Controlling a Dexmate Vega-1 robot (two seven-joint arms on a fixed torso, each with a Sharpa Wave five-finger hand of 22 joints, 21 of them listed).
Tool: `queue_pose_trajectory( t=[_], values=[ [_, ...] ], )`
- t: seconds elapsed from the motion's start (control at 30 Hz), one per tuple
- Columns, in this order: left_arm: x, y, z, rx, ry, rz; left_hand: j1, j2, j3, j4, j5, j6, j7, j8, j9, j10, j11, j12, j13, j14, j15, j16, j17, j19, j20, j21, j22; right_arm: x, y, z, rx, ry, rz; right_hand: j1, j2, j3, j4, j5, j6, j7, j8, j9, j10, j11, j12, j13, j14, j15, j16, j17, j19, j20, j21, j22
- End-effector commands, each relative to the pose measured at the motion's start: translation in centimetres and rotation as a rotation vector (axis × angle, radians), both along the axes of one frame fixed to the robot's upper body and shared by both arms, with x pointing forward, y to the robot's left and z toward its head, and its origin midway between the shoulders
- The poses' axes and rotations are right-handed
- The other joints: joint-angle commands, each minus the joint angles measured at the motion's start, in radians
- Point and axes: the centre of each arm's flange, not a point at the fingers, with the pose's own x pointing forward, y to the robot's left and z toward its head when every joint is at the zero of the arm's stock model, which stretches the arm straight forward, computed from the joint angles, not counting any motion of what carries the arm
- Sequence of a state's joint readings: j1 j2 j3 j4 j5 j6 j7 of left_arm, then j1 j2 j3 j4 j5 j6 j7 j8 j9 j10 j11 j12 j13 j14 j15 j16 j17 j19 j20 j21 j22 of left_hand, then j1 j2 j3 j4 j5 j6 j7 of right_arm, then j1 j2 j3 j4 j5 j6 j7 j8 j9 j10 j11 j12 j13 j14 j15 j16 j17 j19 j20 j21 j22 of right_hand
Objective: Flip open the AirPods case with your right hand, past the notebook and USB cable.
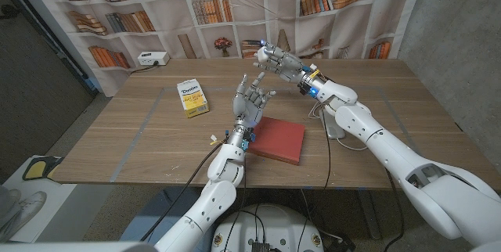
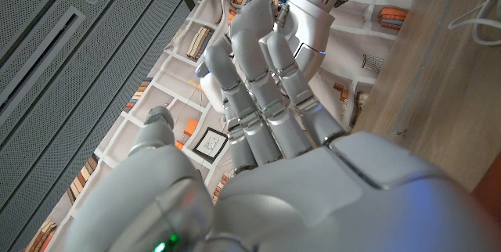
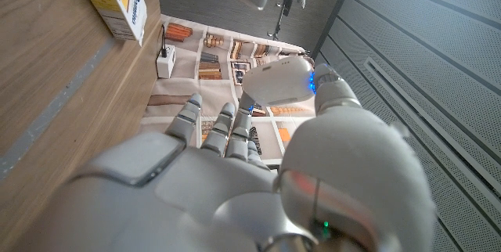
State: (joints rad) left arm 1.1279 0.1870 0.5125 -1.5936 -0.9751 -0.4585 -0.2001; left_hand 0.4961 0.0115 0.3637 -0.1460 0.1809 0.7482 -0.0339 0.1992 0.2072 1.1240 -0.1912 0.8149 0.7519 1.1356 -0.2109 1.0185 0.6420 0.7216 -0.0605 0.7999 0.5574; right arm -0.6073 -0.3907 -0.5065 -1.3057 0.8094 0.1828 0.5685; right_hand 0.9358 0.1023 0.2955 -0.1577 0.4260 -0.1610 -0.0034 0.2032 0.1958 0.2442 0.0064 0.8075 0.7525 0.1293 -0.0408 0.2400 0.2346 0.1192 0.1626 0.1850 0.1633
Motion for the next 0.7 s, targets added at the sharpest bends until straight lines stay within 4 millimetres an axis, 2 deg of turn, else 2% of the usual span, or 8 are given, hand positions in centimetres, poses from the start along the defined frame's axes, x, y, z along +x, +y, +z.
queue_pose_trajectory(
  t=[0.03, 0.7],
  values=[
    [0.0, 0.8, 1.0, 0.022, -0.029, 0.01, -0.003, -0.005, -0.006, 0.003, -0.001, -0.004, 0.003, -0.008, 0.004, -0.008, 0.004, 0.004, 0.002, -0.006, 0.0, 0.008, 0.003, -0.006, 0.006, 0.009, 0.002, -0.3, 0.5, -1.4, 0.002, 0.054, 0.148, 0.008, 0.011, -0.001, 0.004, 0.009, 0.004, 0.002, -0.001, 0.0, 0.133, -0.123, 0.051, 0.01, 0.004, -0.072, -0.001, 0.003, 0.004, 0.018, 0.0, 0.002],
    [0.3, 0.7, 1.1, 0.035, -0.025, -0.004, -0.006, 0.002, -0.016, 0.009, 0.002, 0.001, 0.007, -0.011, 0.003, -0.011, 0.009, 0.004, -0.007, -0.017, -0.001, 0.016, 0.005, -0.021, 0.01, 0.029, -0.001, -0.6, 0.9, -2.6, 0.012, 0.09, 0.182, 0.016, 0.015, 0.0, 0.002, 0.014, 0.014, 0.001, -0.002, 0.001, 0.135, -0.117, 0.058, 0.012, 0.008, -0.07, -0.002, 0.004, 0.032, 0.033, 0.005, 0.001]
  ],
)
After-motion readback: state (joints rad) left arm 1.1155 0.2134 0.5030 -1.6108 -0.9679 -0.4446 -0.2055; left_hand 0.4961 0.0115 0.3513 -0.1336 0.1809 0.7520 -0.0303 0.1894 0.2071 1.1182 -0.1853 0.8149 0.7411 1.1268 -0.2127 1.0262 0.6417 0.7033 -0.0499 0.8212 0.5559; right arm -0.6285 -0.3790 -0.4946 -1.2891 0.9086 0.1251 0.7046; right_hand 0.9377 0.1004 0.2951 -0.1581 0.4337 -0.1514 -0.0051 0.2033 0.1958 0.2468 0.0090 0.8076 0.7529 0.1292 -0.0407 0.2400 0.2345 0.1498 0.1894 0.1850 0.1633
